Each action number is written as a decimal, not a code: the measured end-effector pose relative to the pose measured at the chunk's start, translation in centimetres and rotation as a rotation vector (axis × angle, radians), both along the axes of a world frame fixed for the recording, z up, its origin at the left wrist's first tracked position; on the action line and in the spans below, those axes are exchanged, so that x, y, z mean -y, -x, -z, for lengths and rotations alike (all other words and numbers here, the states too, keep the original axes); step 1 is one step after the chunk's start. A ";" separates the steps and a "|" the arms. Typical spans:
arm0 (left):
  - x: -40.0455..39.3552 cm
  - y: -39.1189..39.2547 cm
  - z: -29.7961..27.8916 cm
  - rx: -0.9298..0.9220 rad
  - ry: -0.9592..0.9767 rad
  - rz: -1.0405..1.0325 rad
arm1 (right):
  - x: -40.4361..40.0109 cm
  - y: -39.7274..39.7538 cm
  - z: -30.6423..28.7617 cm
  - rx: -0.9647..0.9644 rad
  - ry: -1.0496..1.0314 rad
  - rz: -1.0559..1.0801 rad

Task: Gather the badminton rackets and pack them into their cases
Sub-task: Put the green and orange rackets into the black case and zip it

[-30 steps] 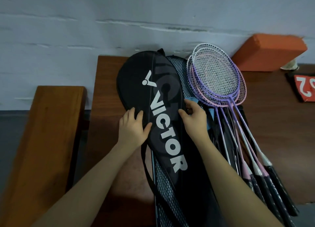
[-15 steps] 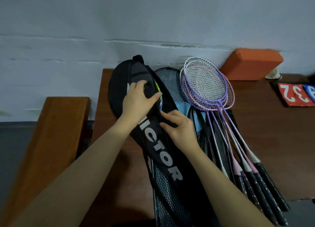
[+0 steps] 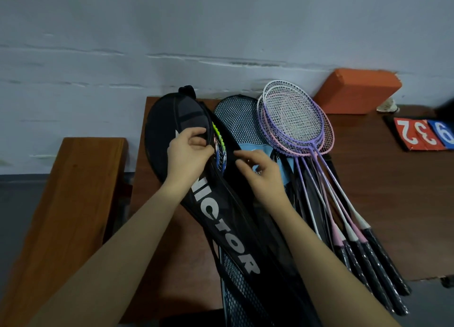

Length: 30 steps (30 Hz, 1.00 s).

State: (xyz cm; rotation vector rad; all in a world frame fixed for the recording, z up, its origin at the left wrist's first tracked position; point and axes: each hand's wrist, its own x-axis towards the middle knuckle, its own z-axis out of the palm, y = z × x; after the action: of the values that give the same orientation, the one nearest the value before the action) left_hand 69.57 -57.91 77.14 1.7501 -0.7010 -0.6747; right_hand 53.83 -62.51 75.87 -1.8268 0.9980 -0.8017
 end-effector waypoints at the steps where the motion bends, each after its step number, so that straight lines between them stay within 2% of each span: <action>1: -0.6 0.2 -0.2 -0.014 0.025 0.014 | 0.5 -0.3 -0.3 0.004 0.008 0.040; 5: -2.4 1.1 -0.7 -0.029 0.103 0.083 | 2.3 -2.8 -0.7 -0.137 0.037 0.096; 10: -2.9 0.9 -0.7 -0.052 0.133 0.158 | 2.6 -4.7 -1.7 -0.054 -0.031 0.071; 12: -2.8 0.2 -1.0 0.046 0.117 0.196 | 2.3 -4.8 -2.1 -0.030 -0.005 0.046; 17: -1.7 -3.6 -2.0 0.627 0.142 0.065 | 1.6 -4.3 -3.0 0.037 0.042 -0.064; 20: -0.4 -6.0 -2.6 0.821 0.058 0.079 | 1.3 -4.1 -3.7 0.118 -0.010 -0.131; 23: 0.6 -7.6 -2.8 0.889 0.015 0.206 | 1.0 -4.1 -4.2 0.165 -0.062 -0.166; 27: 1.0 -9.5 -3.0 0.823 0.052 0.354 | 0.9 -4.1 -4.5 0.217 -0.131 -0.184; 30: 1.1 -10.5 -2.9 0.824 0.102 0.379 | 1.1 -4.0 -4.7 0.227 -0.151 -0.195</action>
State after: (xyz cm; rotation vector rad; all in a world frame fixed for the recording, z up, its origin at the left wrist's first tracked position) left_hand 80.05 -59.04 80.03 1.7941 -1.6253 -0.1187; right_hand 57.79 -63.58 80.53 -1.6336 0.7042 -0.7719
